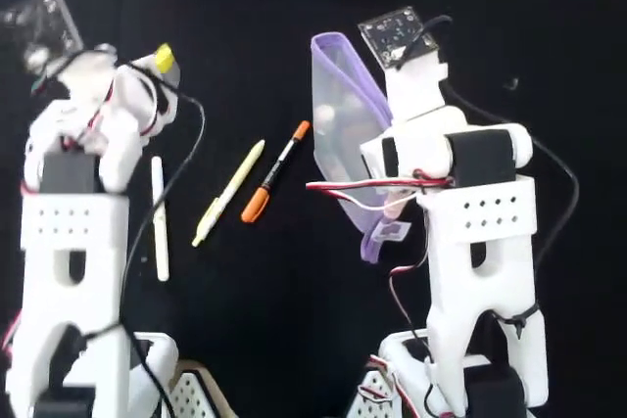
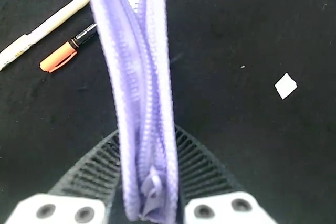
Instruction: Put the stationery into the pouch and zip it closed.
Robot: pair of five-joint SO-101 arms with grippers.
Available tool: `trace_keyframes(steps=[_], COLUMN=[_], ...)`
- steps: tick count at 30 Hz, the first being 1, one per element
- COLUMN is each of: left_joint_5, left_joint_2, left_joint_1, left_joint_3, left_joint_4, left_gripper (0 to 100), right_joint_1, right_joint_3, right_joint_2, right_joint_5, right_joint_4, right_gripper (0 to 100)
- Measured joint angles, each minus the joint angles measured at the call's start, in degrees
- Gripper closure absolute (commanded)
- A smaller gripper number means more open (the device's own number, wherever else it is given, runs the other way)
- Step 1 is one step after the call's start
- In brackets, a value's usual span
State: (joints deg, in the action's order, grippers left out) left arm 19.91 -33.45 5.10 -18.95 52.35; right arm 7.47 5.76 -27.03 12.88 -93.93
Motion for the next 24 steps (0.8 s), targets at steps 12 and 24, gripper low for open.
trace_keyframes(steps=[12, 24], left_joint_5=[-6.8, -13.9], left_joint_2=[26.6, 42.5], left_joint_1=[-6.6, -12.1], left_joint_3=[8.6, 8.6], left_joint_4=[11.1, 8.7], left_gripper=[83, 83], right_joint_1=[0.0, 0.0], right_joint_3=[1.4, 1.9], right_joint_2=[-1.0, -1.1], right_joint_5=[0.0, 0.0], right_joint_4=[0.6, 1.0], right_gripper=[98.8, 98.8])
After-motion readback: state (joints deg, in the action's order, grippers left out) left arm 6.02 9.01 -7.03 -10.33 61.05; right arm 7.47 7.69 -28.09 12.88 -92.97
